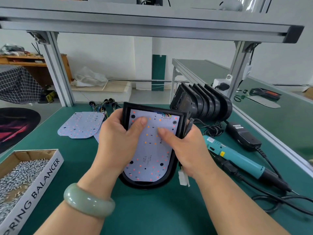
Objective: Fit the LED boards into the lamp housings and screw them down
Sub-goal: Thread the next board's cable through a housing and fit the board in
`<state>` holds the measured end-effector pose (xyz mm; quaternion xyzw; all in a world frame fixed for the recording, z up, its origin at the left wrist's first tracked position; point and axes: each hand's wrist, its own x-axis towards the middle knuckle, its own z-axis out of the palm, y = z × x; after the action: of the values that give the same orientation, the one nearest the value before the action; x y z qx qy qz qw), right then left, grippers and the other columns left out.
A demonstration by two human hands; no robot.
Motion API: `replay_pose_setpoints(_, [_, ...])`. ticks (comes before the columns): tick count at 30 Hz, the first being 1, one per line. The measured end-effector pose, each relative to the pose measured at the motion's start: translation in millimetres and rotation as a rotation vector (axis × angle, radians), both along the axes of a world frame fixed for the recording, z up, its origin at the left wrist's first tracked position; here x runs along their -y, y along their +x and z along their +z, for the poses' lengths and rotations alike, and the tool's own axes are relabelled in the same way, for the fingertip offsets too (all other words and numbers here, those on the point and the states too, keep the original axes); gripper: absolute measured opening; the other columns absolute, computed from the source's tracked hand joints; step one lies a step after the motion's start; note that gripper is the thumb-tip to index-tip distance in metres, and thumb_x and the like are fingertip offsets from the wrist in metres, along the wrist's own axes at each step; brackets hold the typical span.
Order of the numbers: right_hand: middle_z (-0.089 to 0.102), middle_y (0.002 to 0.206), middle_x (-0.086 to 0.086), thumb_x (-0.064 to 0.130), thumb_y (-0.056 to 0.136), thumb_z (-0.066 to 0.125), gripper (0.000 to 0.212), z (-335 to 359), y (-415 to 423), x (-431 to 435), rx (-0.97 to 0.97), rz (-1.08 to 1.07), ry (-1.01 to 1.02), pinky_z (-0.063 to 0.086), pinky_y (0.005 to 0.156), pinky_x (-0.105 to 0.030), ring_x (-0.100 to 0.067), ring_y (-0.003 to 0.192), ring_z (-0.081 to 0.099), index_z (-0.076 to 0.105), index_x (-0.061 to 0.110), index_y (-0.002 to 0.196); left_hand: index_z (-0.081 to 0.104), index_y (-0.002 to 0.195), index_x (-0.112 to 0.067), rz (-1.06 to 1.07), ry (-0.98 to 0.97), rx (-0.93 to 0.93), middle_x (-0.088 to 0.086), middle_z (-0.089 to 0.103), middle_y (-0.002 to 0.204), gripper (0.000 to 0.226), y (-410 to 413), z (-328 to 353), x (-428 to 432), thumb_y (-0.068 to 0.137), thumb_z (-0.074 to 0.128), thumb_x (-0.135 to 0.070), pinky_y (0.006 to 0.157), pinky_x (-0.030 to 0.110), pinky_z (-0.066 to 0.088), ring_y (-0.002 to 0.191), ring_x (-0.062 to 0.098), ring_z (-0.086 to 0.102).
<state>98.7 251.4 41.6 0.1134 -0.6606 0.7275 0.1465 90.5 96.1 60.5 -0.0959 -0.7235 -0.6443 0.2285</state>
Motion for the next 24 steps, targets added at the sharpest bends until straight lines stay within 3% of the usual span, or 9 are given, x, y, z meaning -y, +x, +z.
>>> replay_pose_setpoints(3, [0.076,0.087,0.0,0.005,0.083,0.072,0.016,2.2,-2.1,-3.5,0.004,-0.083,-0.016,0.058,0.069,-0.027,-0.017,0.081,0.073,0.071,0.021,0.084,0.056,0.109,-0.031,-0.17,-0.034,0.103,-0.023,0.07,0.088,0.038,-0.4,-2.0,9.0,0.079,0.076,-0.023,0.062,0.015,0.052,0.078,-0.002,0.068])
replay_pose_setpoints(5, [0.076,0.085,-0.001,0.004,0.083,0.071,0.014,3.7,-4.3,-7.1,0.032,-0.119,-0.105,0.058,0.071,-0.033,-0.019,0.08,0.072,0.07,0.018,0.083,0.049,0.117,-0.04,-0.332,-0.22,0.2,-0.024,0.069,0.097,0.06,3.3,-5.4,15.7,0.069,0.079,-0.021,0.073,0.023,0.054,0.088,-0.001,0.068])
replay_pose_setpoints(7, [0.075,0.086,-0.002,0.001,0.083,0.07,0.016,4.9,-5.7,-9.4,0.044,-0.112,-0.167,0.059,0.071,-0.034,-0.019,0.08,0.072,0.069,0.017,0.085,0.049,0.109,-0.046,-0.332,-0.356,0.22,-0.025,0.068,0.097,0.057,6.4,-9.4,17.8,0.069,0.074,-0.013,0.08,0.027,0.051,0.09,-0.001,0.066])
replay_pose_setpoints(11, [0.075,0.092,-0.002,-0.006,0.084,0.065,0.023,4.4,-4.1,-10.4,0.061,-0.02,-0.127,0.057,0.071,-0.029,-0.018,0.084,0.072,0.068,0.014,0.095,0.061,0.092,-0.031,-0.126,-0.417,0.215,-0.019,0.071,0.083,0.029,1.9,-12.0,17.1,0.078,0.07,-0.008,0.073,0.023,0.053,0.077,-0.001,0.067])
replay_pose_setpoints(16, [0.075,0.089,-0.002,-0.014,0.083,0.059,0.034,3.5,-4.0,-12.6,0.072,0.015,-0.114,0.058,0.073,-0.032,-0.018,0.082,0.071,0.067,0.017,0.094,0.064,0.093,-0.026,-0.217,-0.284,0.24,-0.014,0.074,0.086,0.02,2.0,-19.3,11.1,0.084,0.067,-0.008,0.072,0.025,0.053,0.08,0.006,0.069])
replay_pose_setpoints(19, [0.075,0.094,-0.002,-0.016,0.082,0.059,0.038,2.7,-0.8,-7.0,0.028,0.069,-0.002,0.057,0.078,-0.03,-0.015,0.085,0.07,0.064,0.013,0.106,0.063,0.089,-0.024,-0.012,-0.099,0.177,-0.012,0.072,0.083,0.018,-2.2,-19.2,4.1,0.081,0.072,-0.037,0.067,0.025,0.053,0.078,0.01,0.067])
replay_pose_setpoints(21, [0.074,0.098,0.0,-0.016,0.082,0.059,0.041,3.5,1.3,-2.0,0.005,0.087,0.044,0.056,0.079,-0.025,-0.012,0.088,0.07,0.063,0.012,0.112,0.059,0.086,-0.029,0.122,-0.038,0.1,-0.022,0.069,0.08,0.016,-4.8,-16.8,2.4,0.081,0.072,-0.037,0.065,0.013,0.05,0.076,0.002,0.064])
replay_pose_setpoints(22, [0.074,0.099,0.001,-0.016,0.082,0.059,0.042,4.8,2.4,-1.1,-0.005,0.09,0.051,0.055,0.078,-0.023,-0.011,0.089,0.07,0.063,0.013,0.112,0.058,0.092,-0.033,0.126,-0.026,0.063,-0.026,0.067,0.083,0.018,-4.5,-14.5,3.0,0.081,0.073,-0.034,0.067,0.009,0.047,0.079,-0.004,0.062])
replay_pose_setpoints(24, [0.074,0.097,0.005,-0.015,0.082,0.059,0.042,7.7,4.0,-3.4,-0.031,0.086,0.092,0.053,0.076,-0.019,-0.008,0.089,0.069,0.063,0.016,0.11,0.056,0.108,-0.045,0.05,0.018,0.058,-0.022,0.067,0.102,0.04,-4.4,-11.7,4.4,0.075,0.077,-0.035,0.083,0.016,0.047,0.095,-0.002,0.062])
